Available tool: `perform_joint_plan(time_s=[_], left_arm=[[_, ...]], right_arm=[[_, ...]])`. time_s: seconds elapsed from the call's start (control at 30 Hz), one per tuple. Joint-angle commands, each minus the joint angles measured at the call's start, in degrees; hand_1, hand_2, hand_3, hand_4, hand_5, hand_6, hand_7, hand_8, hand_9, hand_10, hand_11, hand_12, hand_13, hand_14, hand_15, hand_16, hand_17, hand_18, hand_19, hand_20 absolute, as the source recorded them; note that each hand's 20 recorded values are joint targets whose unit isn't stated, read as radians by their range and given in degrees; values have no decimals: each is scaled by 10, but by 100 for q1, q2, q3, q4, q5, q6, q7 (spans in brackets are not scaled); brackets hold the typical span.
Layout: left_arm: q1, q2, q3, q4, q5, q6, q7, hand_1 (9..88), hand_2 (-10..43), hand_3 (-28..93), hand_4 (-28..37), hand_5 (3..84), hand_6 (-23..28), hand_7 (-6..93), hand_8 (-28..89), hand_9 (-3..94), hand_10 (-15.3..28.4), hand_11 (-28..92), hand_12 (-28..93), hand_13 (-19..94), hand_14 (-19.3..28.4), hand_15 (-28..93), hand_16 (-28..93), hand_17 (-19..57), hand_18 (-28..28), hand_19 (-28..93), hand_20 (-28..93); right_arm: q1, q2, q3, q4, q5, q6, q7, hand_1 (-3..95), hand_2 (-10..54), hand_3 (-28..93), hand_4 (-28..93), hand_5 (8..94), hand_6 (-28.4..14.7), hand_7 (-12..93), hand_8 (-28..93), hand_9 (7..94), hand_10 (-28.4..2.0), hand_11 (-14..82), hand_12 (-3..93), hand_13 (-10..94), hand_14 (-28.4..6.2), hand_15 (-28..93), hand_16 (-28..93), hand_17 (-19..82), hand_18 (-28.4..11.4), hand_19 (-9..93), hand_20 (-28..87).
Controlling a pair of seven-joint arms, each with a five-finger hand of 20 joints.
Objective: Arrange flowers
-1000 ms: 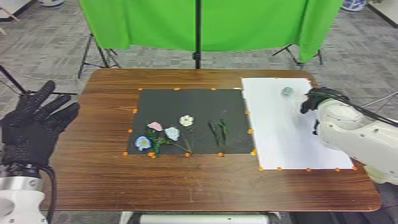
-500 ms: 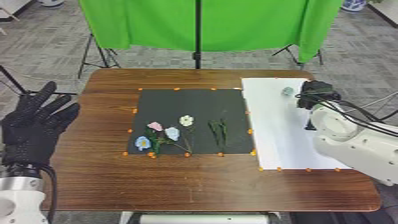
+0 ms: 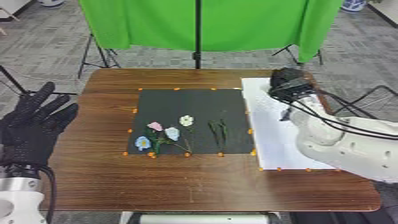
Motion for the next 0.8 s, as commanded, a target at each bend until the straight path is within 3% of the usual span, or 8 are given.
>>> perform_joint_plan(time_s=[0.03,0.6,0.8], left_arm=[[-41,-11,20,29,22,-32,-114,205,81,766,-283,323,76,106,-78,292,187,254,117,222,266,524,-95,-87,270,595,68],[-122,51,-13,76,35,-47,-214,205,81,766,-282,322,76,105,-78,293,188,254,117,223,266,524,-95,-86,271,596,68],[-219,70,19,112,51,-81,-301,205,81,766,-282,322,75,105,-78,292,187,253,117,223,266,524,-95,-86,271,597,67]], right_arm=[[50,-1140,75,26,-68,-66,-62,526,-95,719,-283,847,30,206,26,936,-53,200,299,845,-7,646,189,441,-160,932,265],[-313,-1525,-233,-25,-11,-440,143,513,-95,734,-283,831,31,207,26,924,-54,202,299,832,-8,651,192,432,-162,932,272],[-369,-1581,-230,-11,-43,-470,189,495,-95,733,-283,777,29,216,-3,899,-55,188,302,811,-11,656,187,417,-161,932,259]])
